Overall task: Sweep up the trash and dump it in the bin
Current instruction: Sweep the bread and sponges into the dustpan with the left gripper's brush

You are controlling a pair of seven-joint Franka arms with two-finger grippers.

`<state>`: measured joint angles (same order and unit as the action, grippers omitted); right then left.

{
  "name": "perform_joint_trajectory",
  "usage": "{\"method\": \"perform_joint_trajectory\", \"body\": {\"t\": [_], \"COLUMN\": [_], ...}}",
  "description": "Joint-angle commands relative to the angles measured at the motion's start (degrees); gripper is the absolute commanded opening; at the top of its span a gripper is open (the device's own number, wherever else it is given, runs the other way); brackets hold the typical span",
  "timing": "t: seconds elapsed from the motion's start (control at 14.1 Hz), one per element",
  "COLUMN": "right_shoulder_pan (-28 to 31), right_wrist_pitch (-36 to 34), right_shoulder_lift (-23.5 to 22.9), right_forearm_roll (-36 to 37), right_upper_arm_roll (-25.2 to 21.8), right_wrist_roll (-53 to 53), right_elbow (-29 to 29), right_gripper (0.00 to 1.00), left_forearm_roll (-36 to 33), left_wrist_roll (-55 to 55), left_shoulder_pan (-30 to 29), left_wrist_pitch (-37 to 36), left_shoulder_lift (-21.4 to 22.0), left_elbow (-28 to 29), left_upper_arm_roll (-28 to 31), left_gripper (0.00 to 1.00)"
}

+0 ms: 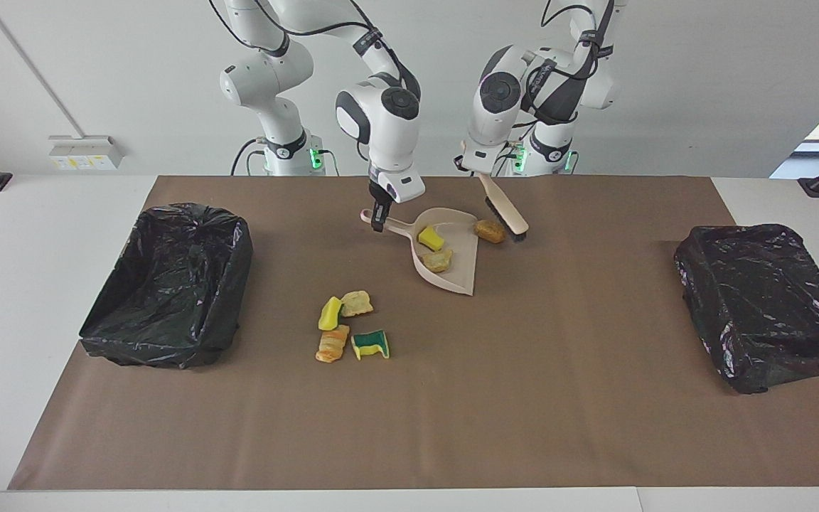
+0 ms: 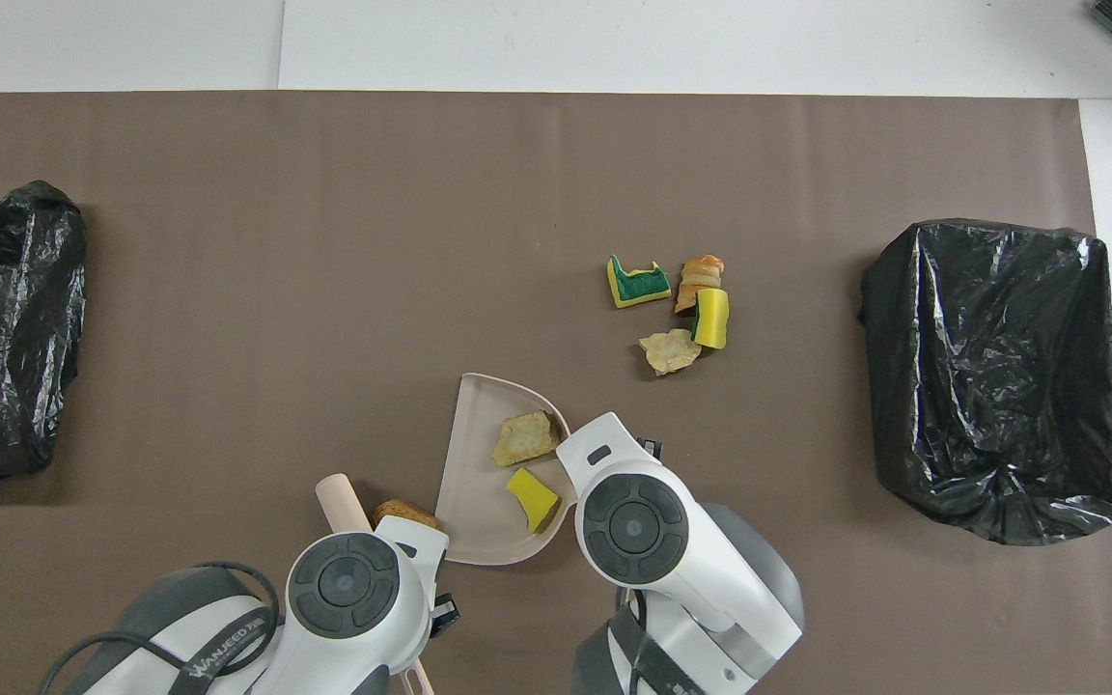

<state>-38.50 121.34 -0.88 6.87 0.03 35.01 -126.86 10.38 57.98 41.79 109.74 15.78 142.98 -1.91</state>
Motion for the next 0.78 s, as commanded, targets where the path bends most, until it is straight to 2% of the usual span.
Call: {"method": "perform_joint_trajectory", "body": {"t": [0.0, 0.21, 0.35, 0.57, 0.71], "right_shoulder_pan": [0.3, 0.3, 0.3, 0.3, 0.3], "right_wrist_pitch": [0.6, 0.6, 0.6, 0.6, 0.6], "right_shoulder_lift": [-0.1, -0.1, -0.1, -0.1, -0.1], "right_forearm_roll": [1.5, 1.5, 1.5, 1.5, 1.5], "right_upper_arm_roll": [0.1, 0.2, 0.1, 0.1, 0.2], "right_wrist_roll": [-1.2, -1.2, -1.2, -1.1, -1.2], "right_elbow": [-0.4, -0.4, -0.4, -0.4, -0.4], "right_gripper": [0.0, 0.0, 0.0, 0.0, 0.0], "left_forearm_roll": [-0.2, 0.4, 0.4, 0.2, -0.3], "left_wrist_roll": [-9.2, -15.0, -18.4, -24.7, -25.6], "left_shoulder_pan": [3.5, 3.4, 2.9, -1.7, -2.8], "left_wrist_pitch": [7.9, 7.3, 3.8, -3.8, -7.9], "left_shoulder_lift": [-3.2, -5.5, -6.0, -4.5, -1.8], "left_elbow": [-0.8, -4.4, -5.9, -8.3, -8.5], "left_upper_arm_roll": [0.1, 0.1, 0.3, 0.8, 0.9], "left_gripper": [0.0, 0.0, 0.0, 0.0, 0.0]}}
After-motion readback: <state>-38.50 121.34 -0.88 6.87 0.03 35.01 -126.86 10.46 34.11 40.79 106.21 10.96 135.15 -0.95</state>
